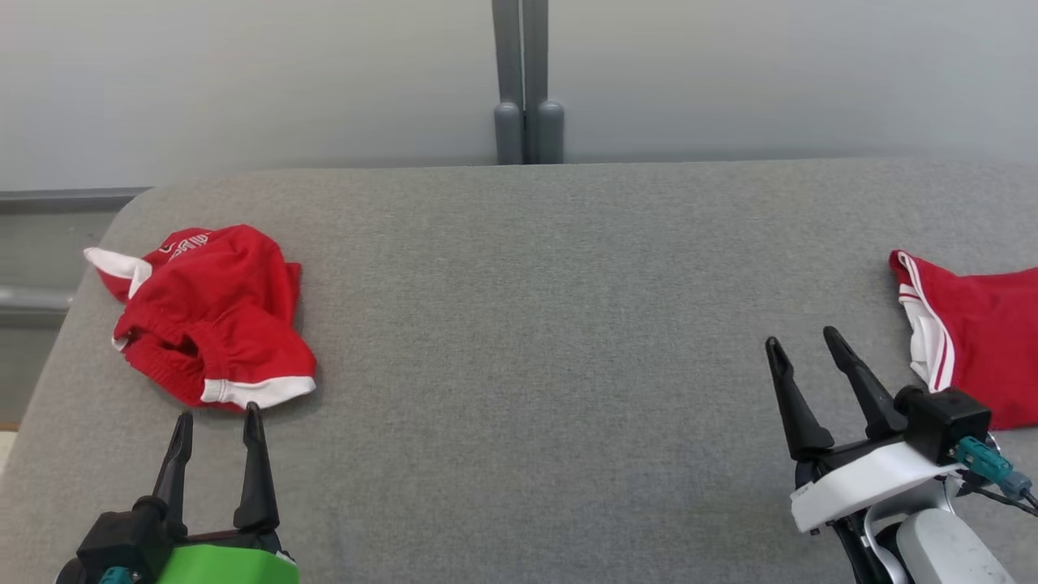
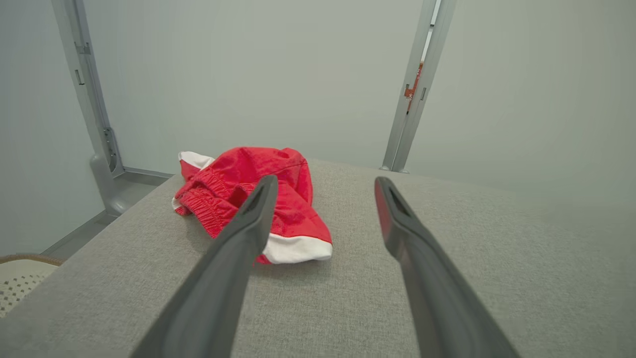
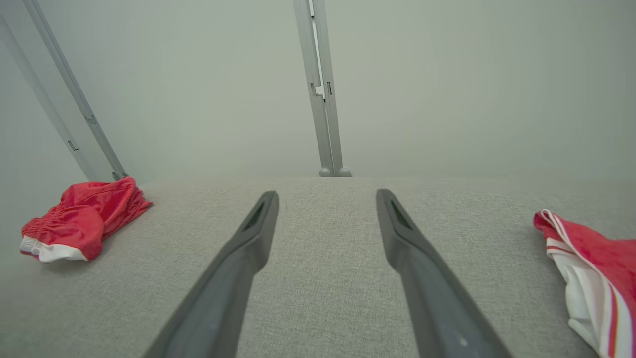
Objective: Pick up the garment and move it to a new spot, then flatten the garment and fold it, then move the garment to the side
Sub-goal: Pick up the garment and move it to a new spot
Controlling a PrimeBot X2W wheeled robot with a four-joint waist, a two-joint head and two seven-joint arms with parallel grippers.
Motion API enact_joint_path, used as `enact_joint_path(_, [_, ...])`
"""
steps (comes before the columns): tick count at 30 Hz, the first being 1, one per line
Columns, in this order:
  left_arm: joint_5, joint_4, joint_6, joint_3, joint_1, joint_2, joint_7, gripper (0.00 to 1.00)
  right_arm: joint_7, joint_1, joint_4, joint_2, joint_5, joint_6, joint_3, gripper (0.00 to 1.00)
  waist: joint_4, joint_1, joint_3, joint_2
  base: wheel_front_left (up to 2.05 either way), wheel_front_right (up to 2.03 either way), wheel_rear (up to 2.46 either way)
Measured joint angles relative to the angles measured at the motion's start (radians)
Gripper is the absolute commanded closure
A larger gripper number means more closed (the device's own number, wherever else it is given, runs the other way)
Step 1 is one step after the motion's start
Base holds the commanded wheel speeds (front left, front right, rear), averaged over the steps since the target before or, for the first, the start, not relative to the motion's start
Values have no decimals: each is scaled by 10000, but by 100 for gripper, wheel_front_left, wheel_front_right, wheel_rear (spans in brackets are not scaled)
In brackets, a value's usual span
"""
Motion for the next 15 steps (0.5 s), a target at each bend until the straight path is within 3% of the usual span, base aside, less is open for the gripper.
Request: enact_joint_path(15, [-81,301,13,318,25,79,0,0,0,-286,242,98,86,0,610,0,2481,0,115,0,0,0,0])
